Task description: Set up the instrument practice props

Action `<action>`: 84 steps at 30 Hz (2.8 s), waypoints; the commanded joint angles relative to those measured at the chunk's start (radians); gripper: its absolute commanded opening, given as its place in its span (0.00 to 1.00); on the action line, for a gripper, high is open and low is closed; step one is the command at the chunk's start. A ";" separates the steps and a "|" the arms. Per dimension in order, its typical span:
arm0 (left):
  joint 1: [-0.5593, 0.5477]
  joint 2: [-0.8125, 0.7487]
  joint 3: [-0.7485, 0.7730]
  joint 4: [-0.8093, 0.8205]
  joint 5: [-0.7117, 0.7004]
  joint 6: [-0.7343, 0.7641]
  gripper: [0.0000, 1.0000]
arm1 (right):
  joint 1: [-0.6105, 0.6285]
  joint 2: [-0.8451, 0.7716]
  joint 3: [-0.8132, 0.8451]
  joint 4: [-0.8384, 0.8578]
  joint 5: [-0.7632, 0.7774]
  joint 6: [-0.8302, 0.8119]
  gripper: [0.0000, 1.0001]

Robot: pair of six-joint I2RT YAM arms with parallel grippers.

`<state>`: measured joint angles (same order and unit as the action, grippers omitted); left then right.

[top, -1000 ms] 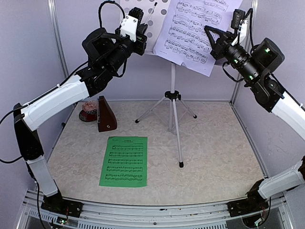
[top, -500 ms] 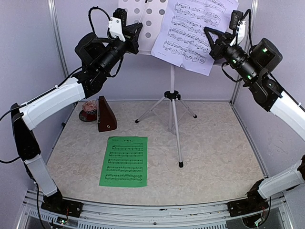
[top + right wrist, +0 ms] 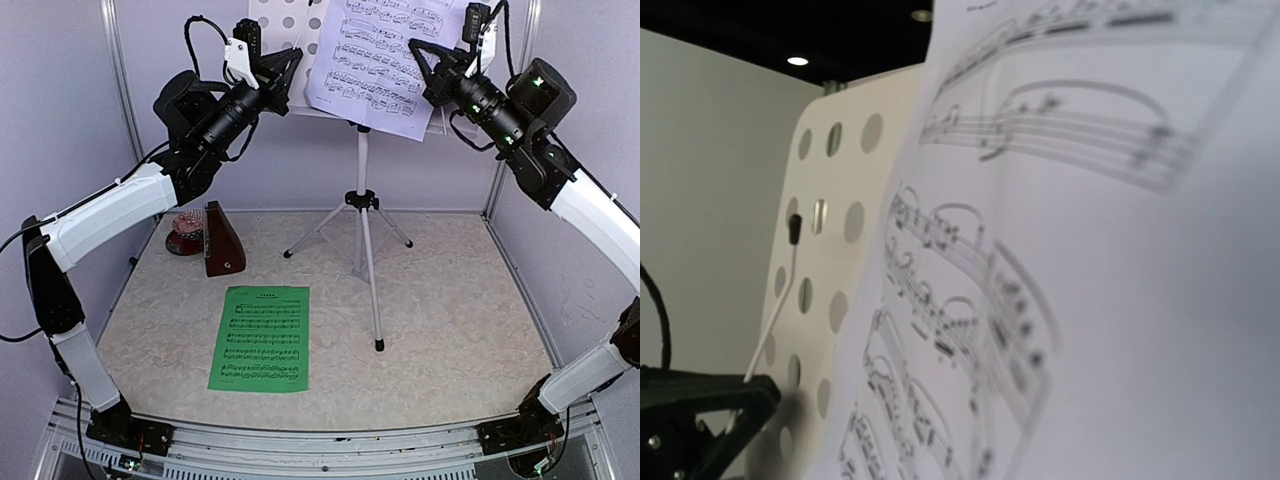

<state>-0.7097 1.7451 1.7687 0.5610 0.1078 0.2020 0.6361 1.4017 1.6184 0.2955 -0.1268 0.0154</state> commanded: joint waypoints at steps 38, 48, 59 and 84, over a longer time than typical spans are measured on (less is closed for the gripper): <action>-0.056 -0.002 0.077 0.016 0.047 0.107 0.00 | 0.022 0.446 0.577 -0.230 -0.160 -0.119 0.00; -0.056 -0.005 0.054 0.035 0.045 0.105 0.00 | 0.033 0.484 0.602 -0.269 -0.177 -0.171 0.00; -0.059 -0.002 0.050 0.034 0.038 0.113 0.00 | 0.053 0.509 0.603 -0.269 -0.156 -0.202 0.00; -0.133 -0.144 -0.135 0.082 -0.148 0.226 0.51 | 0.054 0.458 0.542 -0.239 -0.065 -0.232 0.13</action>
<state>-0.8288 1.6760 1.6913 0.6029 0.0189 0.3889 0.6743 1.8385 2.1998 0.1478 -0.2028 -0.2451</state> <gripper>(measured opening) 0.471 0.093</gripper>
